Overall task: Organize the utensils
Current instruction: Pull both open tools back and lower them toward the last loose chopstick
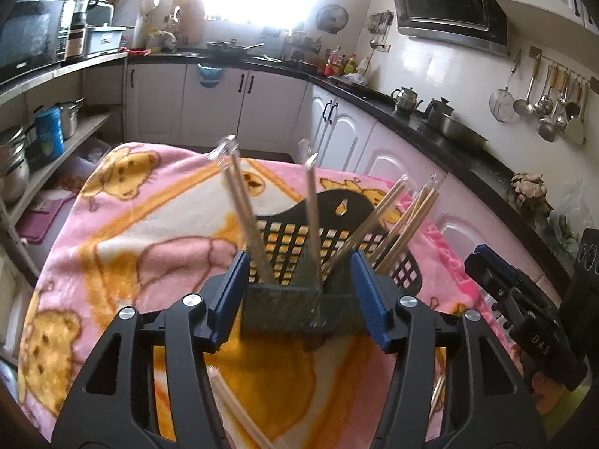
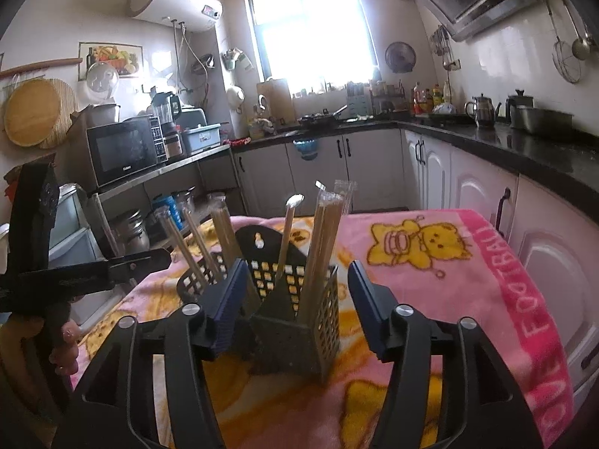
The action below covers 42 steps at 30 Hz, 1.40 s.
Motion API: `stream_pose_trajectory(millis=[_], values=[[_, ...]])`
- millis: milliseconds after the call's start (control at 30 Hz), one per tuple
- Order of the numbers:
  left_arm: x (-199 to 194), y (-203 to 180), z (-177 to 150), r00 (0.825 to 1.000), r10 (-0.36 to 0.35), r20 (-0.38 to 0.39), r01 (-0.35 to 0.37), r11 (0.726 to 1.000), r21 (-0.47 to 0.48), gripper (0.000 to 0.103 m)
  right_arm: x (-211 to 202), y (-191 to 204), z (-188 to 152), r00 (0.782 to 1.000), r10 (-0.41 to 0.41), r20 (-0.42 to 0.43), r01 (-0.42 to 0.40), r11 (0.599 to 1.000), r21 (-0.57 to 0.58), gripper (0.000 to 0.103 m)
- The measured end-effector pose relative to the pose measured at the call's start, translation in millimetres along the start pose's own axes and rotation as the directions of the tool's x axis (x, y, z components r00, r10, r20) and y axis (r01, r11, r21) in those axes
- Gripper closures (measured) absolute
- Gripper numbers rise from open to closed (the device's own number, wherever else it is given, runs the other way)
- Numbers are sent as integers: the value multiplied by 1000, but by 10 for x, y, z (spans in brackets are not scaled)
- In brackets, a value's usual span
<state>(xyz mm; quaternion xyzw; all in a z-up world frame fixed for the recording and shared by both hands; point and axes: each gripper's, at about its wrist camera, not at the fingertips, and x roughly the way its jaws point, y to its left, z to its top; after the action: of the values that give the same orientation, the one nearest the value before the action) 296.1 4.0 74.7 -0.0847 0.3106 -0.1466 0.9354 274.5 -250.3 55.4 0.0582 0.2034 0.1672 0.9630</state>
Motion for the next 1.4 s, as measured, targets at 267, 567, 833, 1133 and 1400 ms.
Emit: stream_pose_trajectory(millis=[267, 567, 833, 1133, 1400], values=[[-92, 128, -283, 999, 27, -24, -27, 999, -16, 32, -40, 44, -208, 998, -21, -64, 21, 1000, -3, 46], [-82, 275, -572, 997, 43, -68, -47, 998, -46, 27, -94, 78, -422, 992, -36, -124, 36, 999, 3, 45], [-46, 355, -804, 992, 50, -112, -57, 997, -54, 27, -168, 34, -642, 982, -54, -180, 59, 998, 21, 44], [66, 411, -1024, 984, 50, -172, -63, 996, -69, 27, -257, -90, -886, 967, -79, -242, 99, 993, 69, 44], [249, 439, -1205, 971, 38, -235, -61, 994, -94, 27, -343, -311, -1099, 945, -108, -309, 152, 981, 122, 43]])
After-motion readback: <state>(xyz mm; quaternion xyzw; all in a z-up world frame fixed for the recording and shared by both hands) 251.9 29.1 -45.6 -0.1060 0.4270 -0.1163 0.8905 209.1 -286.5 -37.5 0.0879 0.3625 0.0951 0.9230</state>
